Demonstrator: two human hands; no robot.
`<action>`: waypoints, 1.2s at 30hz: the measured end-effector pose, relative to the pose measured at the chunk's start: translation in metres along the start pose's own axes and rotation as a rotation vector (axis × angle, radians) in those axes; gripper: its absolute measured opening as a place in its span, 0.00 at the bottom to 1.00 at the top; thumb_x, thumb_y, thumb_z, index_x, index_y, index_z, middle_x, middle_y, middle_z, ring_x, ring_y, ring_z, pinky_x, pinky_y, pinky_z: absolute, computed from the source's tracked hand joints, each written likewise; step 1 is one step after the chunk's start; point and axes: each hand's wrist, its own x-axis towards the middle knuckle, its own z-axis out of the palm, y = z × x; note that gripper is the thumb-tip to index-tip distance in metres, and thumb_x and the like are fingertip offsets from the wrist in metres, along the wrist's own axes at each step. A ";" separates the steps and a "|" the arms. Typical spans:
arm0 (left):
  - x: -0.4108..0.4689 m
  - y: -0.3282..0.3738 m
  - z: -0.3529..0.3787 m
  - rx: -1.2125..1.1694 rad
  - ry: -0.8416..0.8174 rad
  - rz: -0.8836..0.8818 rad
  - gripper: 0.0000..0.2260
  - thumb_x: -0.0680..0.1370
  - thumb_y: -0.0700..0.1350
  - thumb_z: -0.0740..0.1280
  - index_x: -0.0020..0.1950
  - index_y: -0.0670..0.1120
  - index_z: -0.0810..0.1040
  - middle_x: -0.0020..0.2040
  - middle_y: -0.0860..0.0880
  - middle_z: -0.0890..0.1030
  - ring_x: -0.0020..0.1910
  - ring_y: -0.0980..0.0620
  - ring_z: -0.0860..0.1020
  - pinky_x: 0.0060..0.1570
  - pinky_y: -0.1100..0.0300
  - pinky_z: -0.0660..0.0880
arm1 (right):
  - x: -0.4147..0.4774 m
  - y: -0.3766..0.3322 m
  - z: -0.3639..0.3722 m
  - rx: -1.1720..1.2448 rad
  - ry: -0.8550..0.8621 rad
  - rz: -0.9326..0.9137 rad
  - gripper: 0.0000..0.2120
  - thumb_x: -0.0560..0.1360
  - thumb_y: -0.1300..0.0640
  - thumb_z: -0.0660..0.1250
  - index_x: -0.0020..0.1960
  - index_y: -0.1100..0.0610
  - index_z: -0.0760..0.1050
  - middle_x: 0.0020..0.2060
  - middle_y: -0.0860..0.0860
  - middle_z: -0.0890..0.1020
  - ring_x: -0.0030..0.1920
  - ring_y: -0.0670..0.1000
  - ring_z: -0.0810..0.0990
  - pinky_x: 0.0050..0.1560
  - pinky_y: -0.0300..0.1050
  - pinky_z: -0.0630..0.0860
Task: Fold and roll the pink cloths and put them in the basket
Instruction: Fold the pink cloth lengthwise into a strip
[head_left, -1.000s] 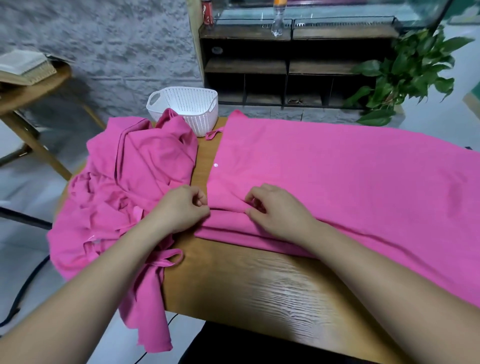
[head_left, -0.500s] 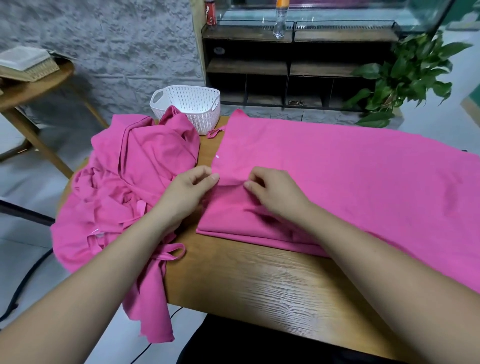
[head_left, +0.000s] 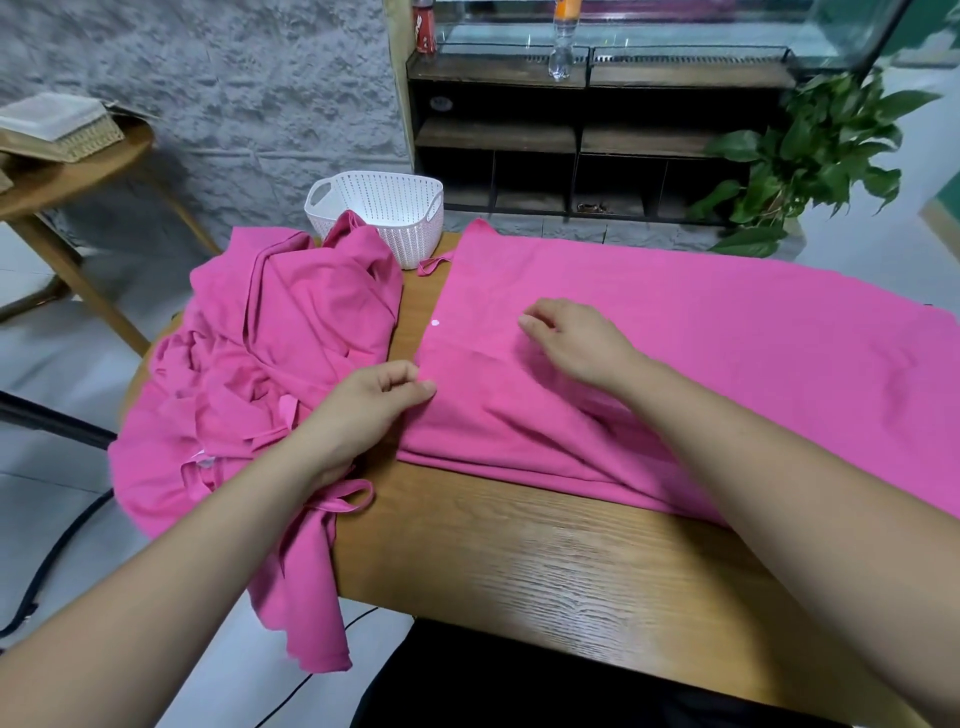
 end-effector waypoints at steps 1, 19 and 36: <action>-0.004 -0.002 0.001 -0.019 -0.001 -0.012 0.08 0.81 0.46 0.72 0.44 0.48 0.77 0.38 0.46 0.71 0.37 0.50 0.65 0.36 0.54 0.60 | 0.003 0.005 0.000 -0.064 -0.030 0.002 0.18 0.87 0.46 0.59 0.63 0.58 0.80 0.60 0.58 0.84 0.61 0.60 0.80 0.62 0.54 0.75; -0.051 -0.006 0.017 -0.081 -0.032 -0.009 0.10 0.85 0.47 0.66 0.60 0.43 0.83 0.39 0.52 0.82 0.29 0.55 0.74 0.27 0.63 0.69 | 0.009 0.027 0.014 -0.254 -0.196 -0.015 0.23 0.87 0.43 0.57 0.72 0.57 0.75 0.69 0.58 0.79 0.68 0.61 0.76 0.70 0.55 0.71; -0.094 -0.029 -0.005 -0.045 -0.176 -0.078 0.17 0.81 0.55 0.72 0.58 0.43 0.80 0.43 0.48 0.78 0.40 0.51 0.71 0.37 0.64 0.70 | 0.013 0.029 0.014 -0.257 -0.247 -0.010 0.25 0.87 0.42 0.57 0.75 0.58 0.72 0.73 0.59 0.76 0.72 0.60 0.74 0.73 0.52 0.68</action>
